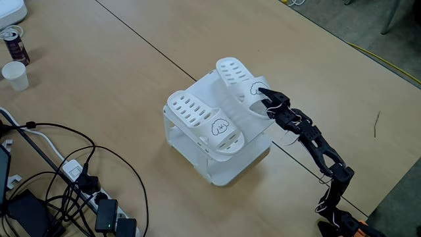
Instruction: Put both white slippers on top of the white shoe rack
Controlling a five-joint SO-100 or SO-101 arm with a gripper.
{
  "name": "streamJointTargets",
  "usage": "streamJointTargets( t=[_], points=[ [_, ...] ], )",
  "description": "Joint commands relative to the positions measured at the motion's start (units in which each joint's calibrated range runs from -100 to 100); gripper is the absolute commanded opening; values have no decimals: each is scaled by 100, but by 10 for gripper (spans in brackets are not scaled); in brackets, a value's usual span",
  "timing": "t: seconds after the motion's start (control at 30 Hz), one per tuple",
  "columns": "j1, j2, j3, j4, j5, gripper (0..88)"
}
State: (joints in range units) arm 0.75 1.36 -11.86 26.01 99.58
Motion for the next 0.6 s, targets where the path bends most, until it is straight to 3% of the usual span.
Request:
streamJointTargets(
  t=[0.0,0.57],
  points=[
    [65,11,-560,-237,42,8],
    [-223,222,-307,-237,42,8]
  ],
)
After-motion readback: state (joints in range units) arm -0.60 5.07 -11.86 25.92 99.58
